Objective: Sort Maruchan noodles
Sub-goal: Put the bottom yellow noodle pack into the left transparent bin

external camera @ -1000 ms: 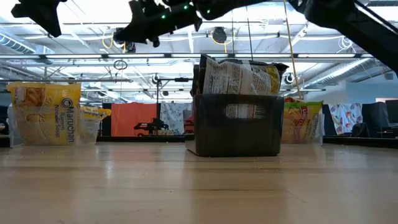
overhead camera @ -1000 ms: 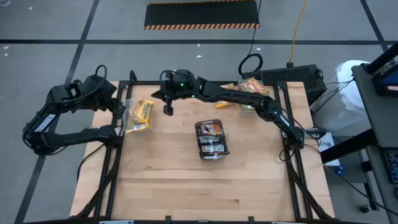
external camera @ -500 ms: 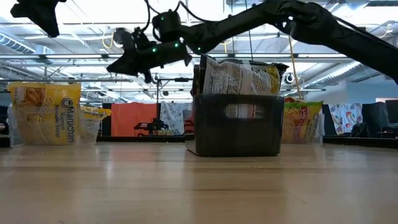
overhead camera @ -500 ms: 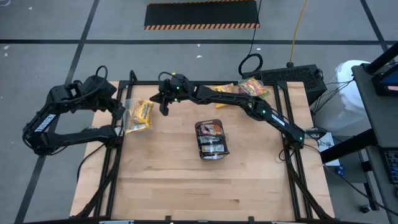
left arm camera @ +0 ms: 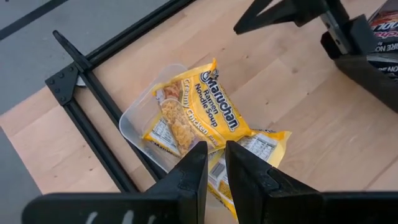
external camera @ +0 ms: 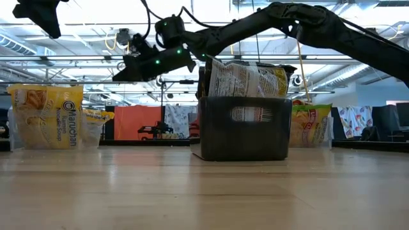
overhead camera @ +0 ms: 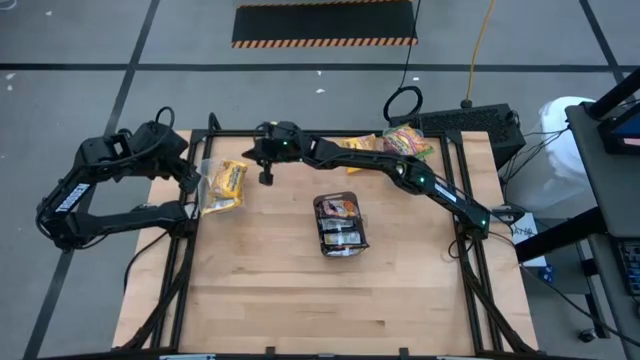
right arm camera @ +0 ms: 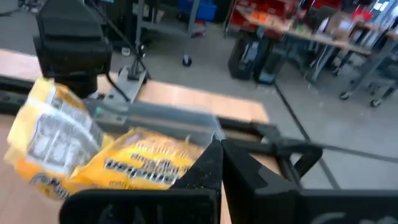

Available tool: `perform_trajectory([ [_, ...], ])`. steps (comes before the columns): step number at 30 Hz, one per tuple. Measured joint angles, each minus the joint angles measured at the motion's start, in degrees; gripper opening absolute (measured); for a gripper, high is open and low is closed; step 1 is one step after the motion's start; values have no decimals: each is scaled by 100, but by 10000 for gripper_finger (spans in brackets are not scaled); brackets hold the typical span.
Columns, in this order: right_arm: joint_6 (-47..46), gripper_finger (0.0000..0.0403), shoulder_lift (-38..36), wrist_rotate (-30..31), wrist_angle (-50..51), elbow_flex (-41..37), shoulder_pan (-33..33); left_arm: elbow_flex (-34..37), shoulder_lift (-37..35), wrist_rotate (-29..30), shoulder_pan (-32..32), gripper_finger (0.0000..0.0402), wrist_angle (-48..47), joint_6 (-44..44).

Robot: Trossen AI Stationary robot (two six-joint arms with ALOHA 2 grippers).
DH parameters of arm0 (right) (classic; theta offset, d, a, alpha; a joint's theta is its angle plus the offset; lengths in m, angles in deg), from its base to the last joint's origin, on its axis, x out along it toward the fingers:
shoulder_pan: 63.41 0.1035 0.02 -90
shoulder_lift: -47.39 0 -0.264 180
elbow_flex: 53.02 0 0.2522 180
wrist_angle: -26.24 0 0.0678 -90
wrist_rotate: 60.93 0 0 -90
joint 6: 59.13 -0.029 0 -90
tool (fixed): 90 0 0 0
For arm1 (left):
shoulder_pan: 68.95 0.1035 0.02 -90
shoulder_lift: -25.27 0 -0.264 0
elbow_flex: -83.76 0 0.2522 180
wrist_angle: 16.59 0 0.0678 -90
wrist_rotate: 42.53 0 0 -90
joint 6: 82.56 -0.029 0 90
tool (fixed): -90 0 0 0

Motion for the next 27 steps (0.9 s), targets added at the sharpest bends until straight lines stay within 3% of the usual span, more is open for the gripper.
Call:
perform_trajectory([
  [6, -263, 0, -2, -28, -291, 0, 0, 0, 1, 2, 0, 63, -24, -5],
  [13, -1358, 3, -11, -50, -289, 2, -36, 0, 1, 4, 0, 63, -24, -5],
  [27, -1375, 97, 22, -343, -79, -259, -165, -2, 2, 8, 0, 63, -156, -246],
])
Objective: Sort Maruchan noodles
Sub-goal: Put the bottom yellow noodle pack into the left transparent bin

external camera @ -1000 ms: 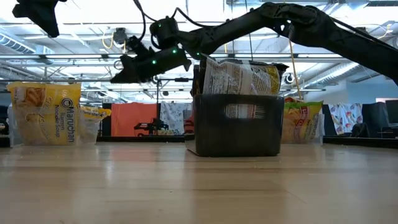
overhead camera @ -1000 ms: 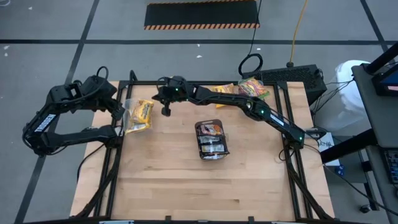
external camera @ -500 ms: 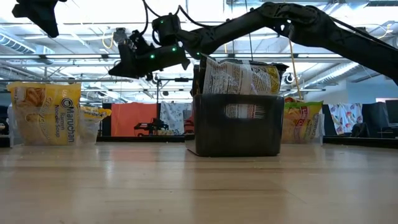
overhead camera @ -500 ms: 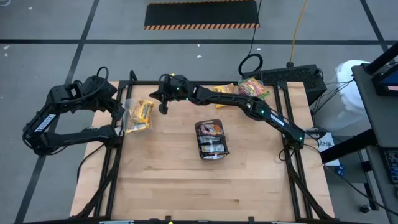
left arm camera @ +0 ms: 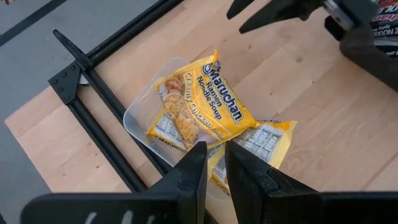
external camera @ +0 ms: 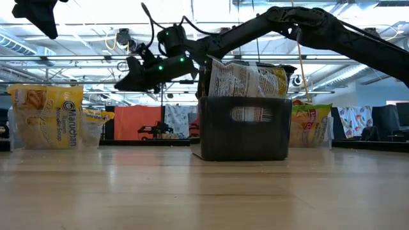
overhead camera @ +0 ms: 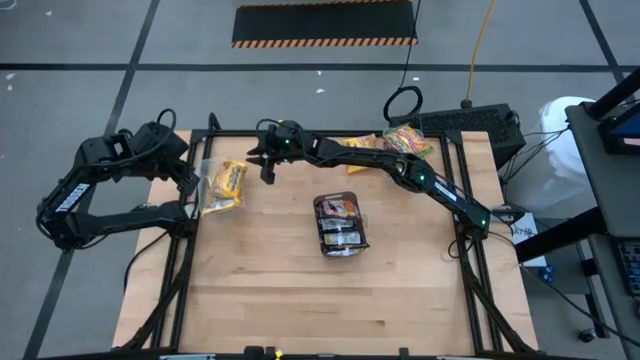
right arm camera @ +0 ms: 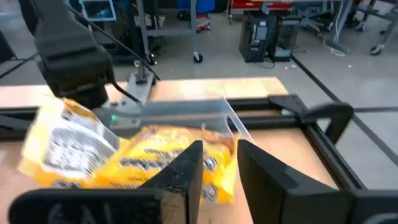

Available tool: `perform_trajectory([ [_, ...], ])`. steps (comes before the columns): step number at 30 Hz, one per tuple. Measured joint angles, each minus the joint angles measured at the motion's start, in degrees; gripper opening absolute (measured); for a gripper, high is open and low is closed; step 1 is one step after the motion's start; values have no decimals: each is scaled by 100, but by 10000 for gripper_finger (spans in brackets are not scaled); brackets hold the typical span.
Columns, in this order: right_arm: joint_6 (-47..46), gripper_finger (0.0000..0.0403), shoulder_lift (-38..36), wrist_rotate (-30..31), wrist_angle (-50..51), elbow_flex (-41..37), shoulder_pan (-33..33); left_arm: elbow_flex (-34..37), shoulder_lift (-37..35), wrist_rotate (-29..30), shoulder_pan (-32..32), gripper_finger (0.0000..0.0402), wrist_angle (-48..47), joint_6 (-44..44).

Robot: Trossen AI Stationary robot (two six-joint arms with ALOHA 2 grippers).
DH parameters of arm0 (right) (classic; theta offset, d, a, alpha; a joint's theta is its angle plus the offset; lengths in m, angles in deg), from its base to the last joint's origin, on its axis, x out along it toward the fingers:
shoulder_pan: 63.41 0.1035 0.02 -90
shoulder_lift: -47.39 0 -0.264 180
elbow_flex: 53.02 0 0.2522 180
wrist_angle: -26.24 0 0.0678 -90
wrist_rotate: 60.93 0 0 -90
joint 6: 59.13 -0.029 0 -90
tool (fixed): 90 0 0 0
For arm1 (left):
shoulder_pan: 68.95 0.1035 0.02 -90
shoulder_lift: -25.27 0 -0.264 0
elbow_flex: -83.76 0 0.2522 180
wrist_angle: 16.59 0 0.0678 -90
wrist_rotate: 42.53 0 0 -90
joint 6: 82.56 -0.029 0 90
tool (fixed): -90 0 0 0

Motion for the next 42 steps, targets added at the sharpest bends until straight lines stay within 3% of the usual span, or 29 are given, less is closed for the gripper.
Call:
perform_trajectory([
  [4, -302, 102, 1, -77, 17, -223, -97, 0, -1, -1, 0, 63, 1, 2],
  [13, -1295, 102, 364, -889, -280, -273, -231, 0, 1, -102, -2, 63, 5, 254],
  [17, -1092, 102, 439, -843, -246, -283, -190, 0, 1, -331, -1, 63, 7, 281],
  [20, -849, 102, 415, -461, -446, -276, -156, 0, 1, -346, -2, 63, 10, 300],
  [32, -1047, 102, 417, -592, -589, -276, -270, 7, 126, -460, -2, 63, -136, 756],
  [42, -1135, 102, 171, -607, -460, -274, -283, 1257, 159, -779, -5, 62, -137, 1079],
])
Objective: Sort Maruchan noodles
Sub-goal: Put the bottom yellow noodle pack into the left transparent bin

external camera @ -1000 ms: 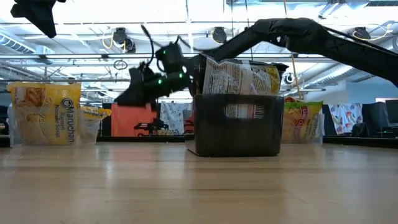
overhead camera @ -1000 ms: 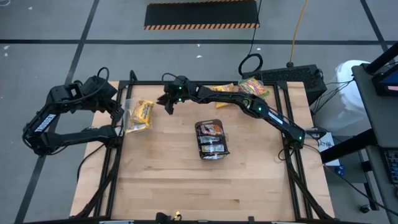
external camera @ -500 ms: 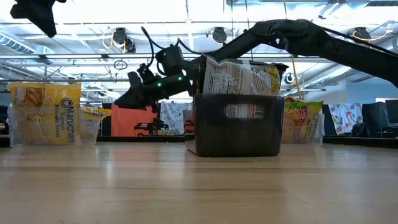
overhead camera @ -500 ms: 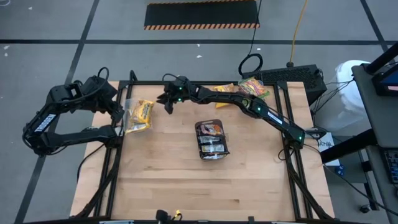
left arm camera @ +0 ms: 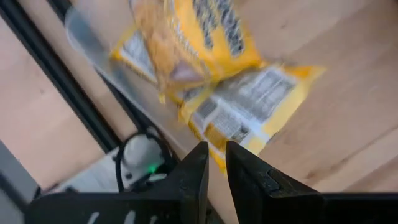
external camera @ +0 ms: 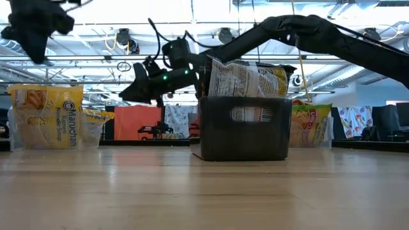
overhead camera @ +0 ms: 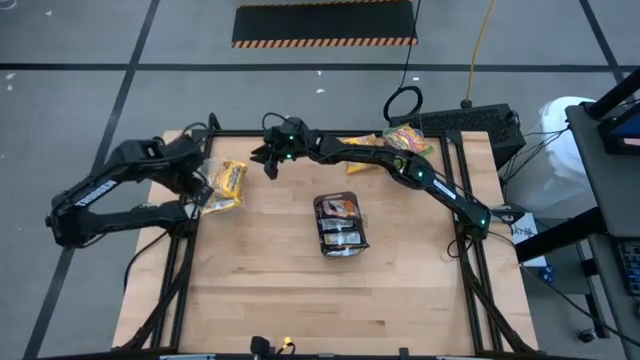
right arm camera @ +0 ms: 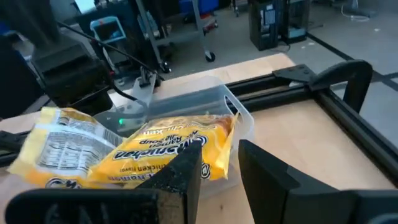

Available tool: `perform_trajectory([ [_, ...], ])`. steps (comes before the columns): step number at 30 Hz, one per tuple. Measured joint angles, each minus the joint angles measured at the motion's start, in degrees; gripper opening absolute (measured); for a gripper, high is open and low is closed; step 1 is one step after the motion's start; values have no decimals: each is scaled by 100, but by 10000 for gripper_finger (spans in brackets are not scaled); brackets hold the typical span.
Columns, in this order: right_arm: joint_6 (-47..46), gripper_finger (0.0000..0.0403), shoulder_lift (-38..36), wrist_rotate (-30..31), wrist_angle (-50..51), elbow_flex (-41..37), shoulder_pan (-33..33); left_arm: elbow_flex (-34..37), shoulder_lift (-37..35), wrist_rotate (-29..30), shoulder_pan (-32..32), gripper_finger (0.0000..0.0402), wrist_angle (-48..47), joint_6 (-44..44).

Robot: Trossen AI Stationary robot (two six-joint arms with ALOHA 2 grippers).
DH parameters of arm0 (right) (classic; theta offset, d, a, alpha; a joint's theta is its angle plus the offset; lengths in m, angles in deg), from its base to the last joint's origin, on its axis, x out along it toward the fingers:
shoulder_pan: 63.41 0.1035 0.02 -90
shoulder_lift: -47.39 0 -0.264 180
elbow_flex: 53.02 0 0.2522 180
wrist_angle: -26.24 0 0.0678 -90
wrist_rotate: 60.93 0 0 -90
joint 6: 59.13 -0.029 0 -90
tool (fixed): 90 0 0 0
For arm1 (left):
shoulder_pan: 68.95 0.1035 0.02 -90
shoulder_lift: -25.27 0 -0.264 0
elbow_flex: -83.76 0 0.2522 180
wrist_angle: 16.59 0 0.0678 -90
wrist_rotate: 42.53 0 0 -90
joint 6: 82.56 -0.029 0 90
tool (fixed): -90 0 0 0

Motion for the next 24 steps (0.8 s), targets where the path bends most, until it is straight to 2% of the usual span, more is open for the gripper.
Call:
perform_trajectory([
  [7, 196, 102, -268, -5, 50, 2, 0, 1016, 3, 4, -7, 62, 231, 390],
  [11, 278, 102, -422, -4, 102, 2, -5, 1579, 2, -10, -6, 62, 705, 569],
  [20, 302, 102, -494, -5, 218, 2, -5, 1530, 329, 192, -6, 62, 769, 721],
  [24, 302, 102, -494, -5, 315, 2, -5, 1530, 625, -147, -6, 62, 802, 1126],
])
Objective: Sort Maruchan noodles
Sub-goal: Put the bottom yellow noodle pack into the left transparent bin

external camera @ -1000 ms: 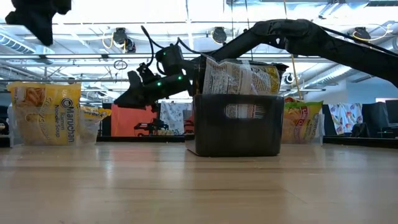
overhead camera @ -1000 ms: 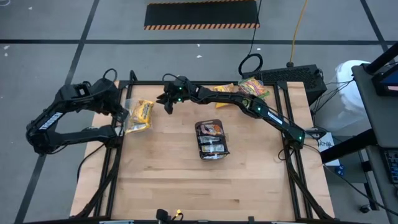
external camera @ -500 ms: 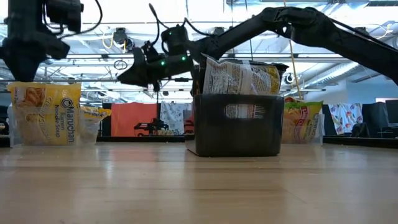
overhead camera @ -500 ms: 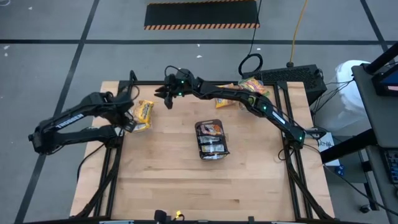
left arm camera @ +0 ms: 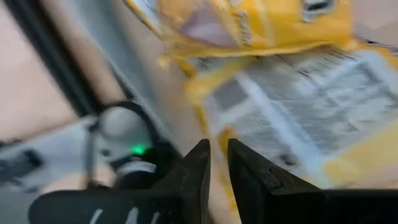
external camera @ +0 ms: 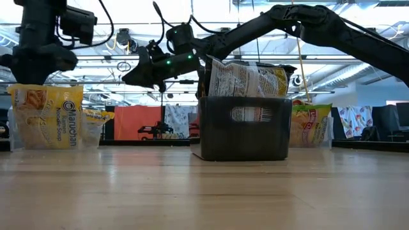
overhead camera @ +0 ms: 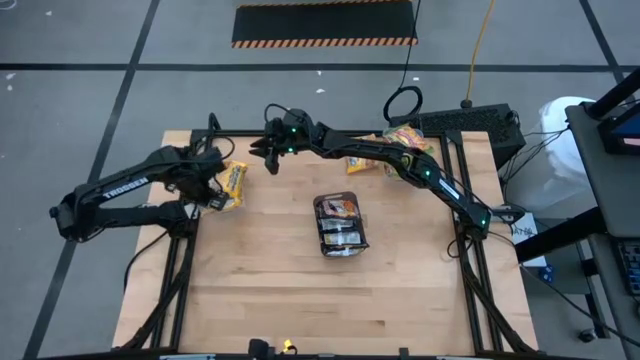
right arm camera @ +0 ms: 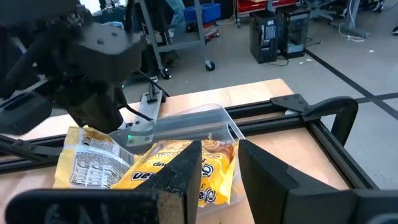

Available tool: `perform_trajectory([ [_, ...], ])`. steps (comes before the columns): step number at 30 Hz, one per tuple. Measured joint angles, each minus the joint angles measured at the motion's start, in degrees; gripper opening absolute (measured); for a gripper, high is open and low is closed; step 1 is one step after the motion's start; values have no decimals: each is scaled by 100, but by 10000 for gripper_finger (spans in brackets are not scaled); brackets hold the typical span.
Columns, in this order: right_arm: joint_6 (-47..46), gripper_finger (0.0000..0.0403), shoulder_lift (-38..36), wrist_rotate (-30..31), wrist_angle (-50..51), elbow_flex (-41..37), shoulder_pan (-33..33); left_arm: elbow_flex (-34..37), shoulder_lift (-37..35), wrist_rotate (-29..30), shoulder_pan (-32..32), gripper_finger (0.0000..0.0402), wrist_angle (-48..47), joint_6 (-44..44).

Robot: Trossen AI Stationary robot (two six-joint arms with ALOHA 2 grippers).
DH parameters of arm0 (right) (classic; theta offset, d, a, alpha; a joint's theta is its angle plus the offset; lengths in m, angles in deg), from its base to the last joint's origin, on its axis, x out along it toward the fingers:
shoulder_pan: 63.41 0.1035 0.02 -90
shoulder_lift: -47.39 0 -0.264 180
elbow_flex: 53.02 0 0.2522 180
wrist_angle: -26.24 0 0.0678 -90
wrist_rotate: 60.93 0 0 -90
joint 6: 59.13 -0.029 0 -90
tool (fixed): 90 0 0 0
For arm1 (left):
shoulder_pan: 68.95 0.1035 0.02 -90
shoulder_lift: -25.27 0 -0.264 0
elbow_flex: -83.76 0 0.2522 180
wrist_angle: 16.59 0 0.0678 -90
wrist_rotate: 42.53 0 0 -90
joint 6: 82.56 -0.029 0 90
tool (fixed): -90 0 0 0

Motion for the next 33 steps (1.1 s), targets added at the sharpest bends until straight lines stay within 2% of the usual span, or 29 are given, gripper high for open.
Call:
perform_trajectory([
  [3, 0, 102, 0, -2, 52, 0, 0, 0, 183, -546, -2, 62, 357, 201],
  [5, 0, 102, 0, -2, 70, 0, 0, 0, 281, -640, -4, 62, 705, 204],
  [12, 38, 102, -29, -2, 279, 0, 0, -18, 749, -372, -2, 62, 1077, 549],
  [20, 754, 102, -376, 6, 847, -2, -13, -36, 1281, -142, -17, 62, 1446, 671],
  [26, 905, 102, -553, 21, 1037, -2, -30, -13, 1418, 124, -77, 62, 1989, 592],
  [33, 1071, 102, -583, 22, 1071, 0, -79, 2, 1440, 61, -276, 62, 2688, 208],
])
